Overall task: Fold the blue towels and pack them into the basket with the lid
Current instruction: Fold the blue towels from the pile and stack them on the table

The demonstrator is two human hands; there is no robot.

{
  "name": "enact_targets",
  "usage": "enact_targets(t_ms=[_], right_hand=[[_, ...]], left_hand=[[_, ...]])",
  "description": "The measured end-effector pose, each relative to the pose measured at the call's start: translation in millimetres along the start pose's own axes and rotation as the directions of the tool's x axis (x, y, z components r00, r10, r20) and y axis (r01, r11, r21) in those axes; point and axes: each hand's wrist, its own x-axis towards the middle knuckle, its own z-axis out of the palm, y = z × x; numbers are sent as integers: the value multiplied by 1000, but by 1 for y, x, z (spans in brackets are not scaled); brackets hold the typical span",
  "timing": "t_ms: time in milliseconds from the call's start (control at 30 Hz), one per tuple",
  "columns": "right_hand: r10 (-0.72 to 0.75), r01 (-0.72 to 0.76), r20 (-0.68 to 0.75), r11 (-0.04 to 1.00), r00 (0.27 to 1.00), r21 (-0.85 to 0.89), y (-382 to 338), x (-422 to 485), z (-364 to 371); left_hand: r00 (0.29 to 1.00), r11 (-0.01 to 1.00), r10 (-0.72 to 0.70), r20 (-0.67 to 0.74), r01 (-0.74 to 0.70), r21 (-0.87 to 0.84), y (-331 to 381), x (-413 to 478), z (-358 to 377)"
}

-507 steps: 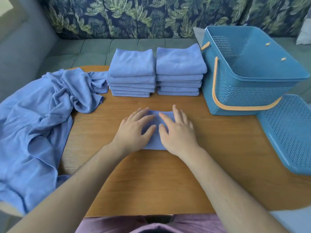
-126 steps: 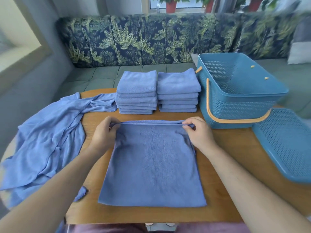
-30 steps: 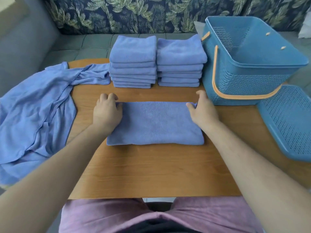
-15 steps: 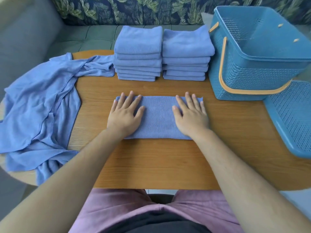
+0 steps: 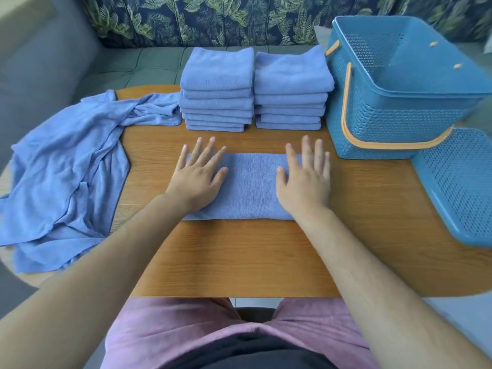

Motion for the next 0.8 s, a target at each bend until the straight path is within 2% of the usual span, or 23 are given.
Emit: enact_targets(t_ms=[67,100,200,300,367,467,533,600,700,800], right_hand=[[-123,141,-191,986,974,83,-30,-19,-5],[-142,170,-209,977,968,125,-45,-29,-5],[-111,127,-107,981,988,148,-67,-50,5],[-137,145,-61,976,989,160,-52,-51,17],[-184,190,-47,957,982,218,-35,-44,18],[-169,167,-18,949,985,268,-5,-26,11],[-189,191,-35,935,981,298,11,-21,3],[-270,256,-2,910,963,325,13,-28,-4],[-365,317,149,908,919,273,6,-52,-1],[-377,337,205,919,903,205,11,-65,8]], left_hand=[[986,979,165,11,-162,-124,10,10,-3],[972,960,233,37,-224,-167,13,14,-3],[934,941,329,139,-311,-133,13,19,3],[953,959,281,113,-277,-50,7,15,6],[978,978,204,36,-205,32,7,8,3],[986,977,155,-66,-142,160,15,-11,-5],[969,975,179,-173,-152,159,24,-25,-5],[948,976,217,-233,-203,84,33,-38,-2],[955,956,269,-124,-280,-85,40,-53,12],[963,954,270,0,-267,-138,37,-59,26]])
